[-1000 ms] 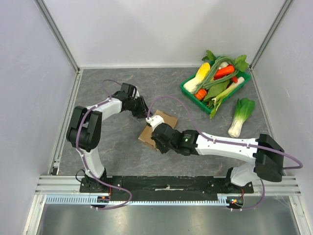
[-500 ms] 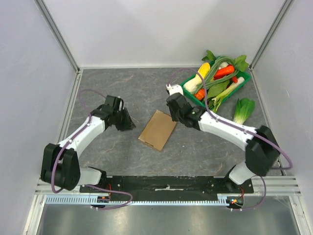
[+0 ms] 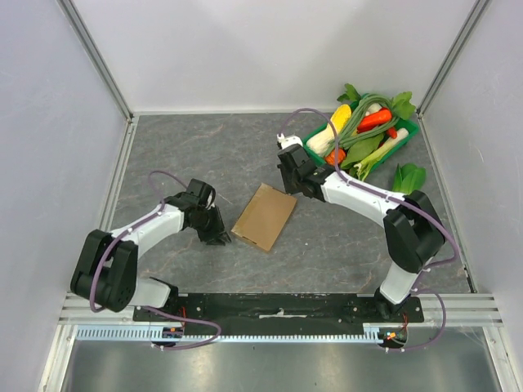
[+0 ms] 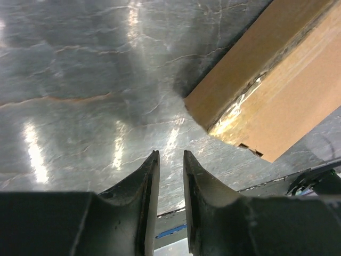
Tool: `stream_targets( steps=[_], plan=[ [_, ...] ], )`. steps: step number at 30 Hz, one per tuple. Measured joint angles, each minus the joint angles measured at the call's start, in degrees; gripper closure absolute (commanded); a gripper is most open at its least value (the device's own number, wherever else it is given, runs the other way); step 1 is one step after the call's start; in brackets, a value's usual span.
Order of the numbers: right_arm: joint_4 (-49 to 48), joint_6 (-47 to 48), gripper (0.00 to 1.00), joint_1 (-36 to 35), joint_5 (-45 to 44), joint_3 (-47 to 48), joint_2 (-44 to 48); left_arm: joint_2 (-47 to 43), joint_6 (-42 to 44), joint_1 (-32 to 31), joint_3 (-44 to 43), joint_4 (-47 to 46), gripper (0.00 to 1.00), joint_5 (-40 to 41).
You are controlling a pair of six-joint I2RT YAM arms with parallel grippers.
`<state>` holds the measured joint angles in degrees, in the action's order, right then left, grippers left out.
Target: Unpack the express box
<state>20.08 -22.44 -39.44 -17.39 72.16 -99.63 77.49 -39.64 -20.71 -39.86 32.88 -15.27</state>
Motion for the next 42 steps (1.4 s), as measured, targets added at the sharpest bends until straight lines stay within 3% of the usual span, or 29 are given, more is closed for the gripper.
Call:
stream_targets(
  steps=[7, 18, 22, 25, 31, 37, 42],
  plan=[
    [0.3, -1.1, 1.00, 0.0, 4.7, -4.9, 4.4, 8.5, -1.1, -0.6, -3.7, -2.8, 0.70, -2.1],
    [7.3, -6.8, 1.00, -1.6, 6.1, -16.1, 19.3, 22.6, -1.0, 0.0, -22.8, -3.7, 0.69, 1.6],
    [9.1, -10.1, 1.00, -7.0, 6.8, -17.6, 21.8, 27.3, -1.0, 0.4, -28.1, -5.8, 0.66, 2.8],
    [9.0, -12.3, 1.00, -10.3, 7.2, -17.6, 21.9, 29.6, -1.0, 0.4, -30.8, -6.4, 0.55, 3.0],
    [11.0, -14.2, 1.00, -11.4, 4.3, -16.1, 23.8, 28.4, -0.2, 1.0, -31.5, -4.6, 0.41, 5.0],
    [11.9, -12.4, 1.00, -11.1, 0.2, -9.7, 24.1, 17.3, 0.3, 2.0, -26.8, -3.5, 0.39, 5.4],
    [8.6, -9.2, 1.00, -7.6, -0.6, -7.9, 20.7, 9.6, 0.2, 1.1, -17.3, -8.2, 0.39, -1.2]
  ],
)
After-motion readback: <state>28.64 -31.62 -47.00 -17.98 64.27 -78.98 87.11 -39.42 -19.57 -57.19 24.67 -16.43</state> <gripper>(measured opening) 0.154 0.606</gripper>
